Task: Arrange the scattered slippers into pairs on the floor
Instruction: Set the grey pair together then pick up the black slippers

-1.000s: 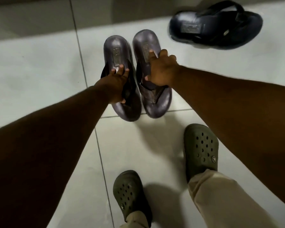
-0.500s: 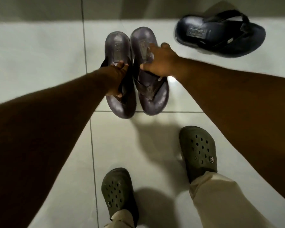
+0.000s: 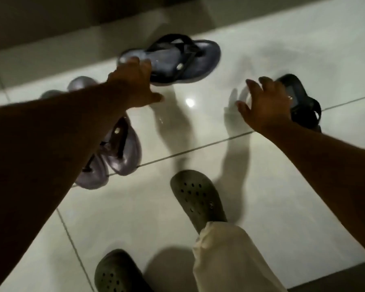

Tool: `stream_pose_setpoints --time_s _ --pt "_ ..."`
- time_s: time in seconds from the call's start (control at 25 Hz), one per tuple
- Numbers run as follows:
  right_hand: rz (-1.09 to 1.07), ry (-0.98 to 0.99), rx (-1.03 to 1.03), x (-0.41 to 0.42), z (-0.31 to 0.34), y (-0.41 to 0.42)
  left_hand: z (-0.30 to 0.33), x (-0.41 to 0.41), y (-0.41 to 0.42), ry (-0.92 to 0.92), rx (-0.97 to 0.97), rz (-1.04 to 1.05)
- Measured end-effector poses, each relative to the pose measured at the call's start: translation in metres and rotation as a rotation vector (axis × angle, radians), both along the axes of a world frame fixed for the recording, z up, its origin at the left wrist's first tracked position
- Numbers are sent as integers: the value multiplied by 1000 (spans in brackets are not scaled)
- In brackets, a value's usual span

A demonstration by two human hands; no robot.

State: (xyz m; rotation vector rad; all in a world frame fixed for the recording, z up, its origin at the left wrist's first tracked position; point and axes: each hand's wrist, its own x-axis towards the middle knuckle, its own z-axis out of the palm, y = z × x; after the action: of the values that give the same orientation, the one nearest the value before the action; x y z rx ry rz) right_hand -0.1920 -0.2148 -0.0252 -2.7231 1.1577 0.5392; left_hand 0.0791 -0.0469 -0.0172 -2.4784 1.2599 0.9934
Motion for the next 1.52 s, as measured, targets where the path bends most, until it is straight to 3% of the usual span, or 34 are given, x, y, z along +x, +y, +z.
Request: stream_pose_setpoints --time_s 0.16,0.28,0.4,0.52,0.8,1.12,1.36,1.52 --pt "-245 270 28 -81 -10 -51 -28 -33 -73 63 13 11" --pt "-440 373 122 -105 -21 -58 -32 -46 -97 169 -177 168" --pt "-556 247 183 -101 -27 -47 -41 -76 -106 198 -165 193" --pt "-529 128 189 -79 -23 -43 -46 -102 -101 129 -41 26" --pt "-408 -67 287 -29 -36 -52 -35 -119 -91 137 3 -265" --pt "-322 -132 310 -23 -58 -76 -34 -147 -113 136 -41 -393" --pt "-421 -123 343 -14 -49 -75 -35 -143 -112 135 -54 -453" --pt "-474 -164 281 -12 -31 -61 -18 -136 -113 240 -60 -448"
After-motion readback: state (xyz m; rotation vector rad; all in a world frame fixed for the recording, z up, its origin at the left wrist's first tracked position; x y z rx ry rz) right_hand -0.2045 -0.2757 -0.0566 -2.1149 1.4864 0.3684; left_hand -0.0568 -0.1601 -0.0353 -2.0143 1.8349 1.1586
